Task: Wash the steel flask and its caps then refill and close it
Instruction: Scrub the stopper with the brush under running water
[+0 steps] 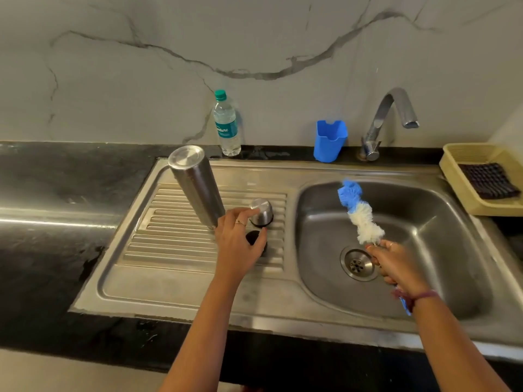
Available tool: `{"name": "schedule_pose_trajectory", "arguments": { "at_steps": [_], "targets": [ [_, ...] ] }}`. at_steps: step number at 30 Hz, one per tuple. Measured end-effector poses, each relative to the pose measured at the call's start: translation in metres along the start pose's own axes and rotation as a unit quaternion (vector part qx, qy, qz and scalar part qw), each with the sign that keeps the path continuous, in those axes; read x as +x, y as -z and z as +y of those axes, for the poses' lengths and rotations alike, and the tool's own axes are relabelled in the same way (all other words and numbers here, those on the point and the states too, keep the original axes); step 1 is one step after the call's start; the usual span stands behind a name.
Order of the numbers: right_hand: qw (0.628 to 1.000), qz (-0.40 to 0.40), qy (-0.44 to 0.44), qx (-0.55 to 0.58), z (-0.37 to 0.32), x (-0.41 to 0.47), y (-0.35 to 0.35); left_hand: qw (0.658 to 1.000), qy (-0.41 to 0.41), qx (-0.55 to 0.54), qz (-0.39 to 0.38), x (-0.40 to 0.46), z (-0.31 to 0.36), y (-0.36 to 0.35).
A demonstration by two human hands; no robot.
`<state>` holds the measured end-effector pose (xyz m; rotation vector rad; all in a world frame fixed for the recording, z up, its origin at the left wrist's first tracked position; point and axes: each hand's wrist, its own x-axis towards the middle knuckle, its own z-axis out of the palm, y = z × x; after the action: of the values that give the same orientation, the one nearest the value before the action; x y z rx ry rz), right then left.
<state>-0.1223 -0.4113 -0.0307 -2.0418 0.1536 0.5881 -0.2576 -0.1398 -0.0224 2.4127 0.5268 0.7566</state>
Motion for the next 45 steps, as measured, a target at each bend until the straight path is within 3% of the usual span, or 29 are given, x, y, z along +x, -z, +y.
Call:
{"name": "schedule_pose_trajectory", "arguments": {
  "at_steps": [7, 16, 21, 25, 29, 45],
  "targets": [
    [1.000, -0.018, -0.005, -0.002, 0.016, 0.008, 0.018, 0.976, 0.150, 0.050, -0.149, -0.016, -0.008, -0.018],
    [1.000, -0.026, 0.000, 0.000, 0.025, 0.010, 0.035, 0.970, 0.184, 0.031, -0.156, -0.017, -0.009, -0.025],
    [0.999, -0.033, 0.015, 0.008, 0.023, 0.008, 0.050, 0.985, 0.127, -0.008, -0.119, -0.009, 0.015, -0.026],
    [0.999, -0.031, 0.016, 0.010, 0.023, 0.009, 0.060, 0.984, 0.062, -0.080, -0.144, 0.000, 0.047, -0.040],
    [0.999, -0.028, 0.010, 0.012, 0.028, 0.012, 0.072, 0.984, -0.032, -0.034, -0.172, 0.009, 0.073, -0.062],
    [0.998, 0.025, -0.016, 0.051, 0.062, 0.014, 0.115, 0.964, -0.038, -0.052, -0.258, 0.035, 0.129, -0.123]
  ]
}}
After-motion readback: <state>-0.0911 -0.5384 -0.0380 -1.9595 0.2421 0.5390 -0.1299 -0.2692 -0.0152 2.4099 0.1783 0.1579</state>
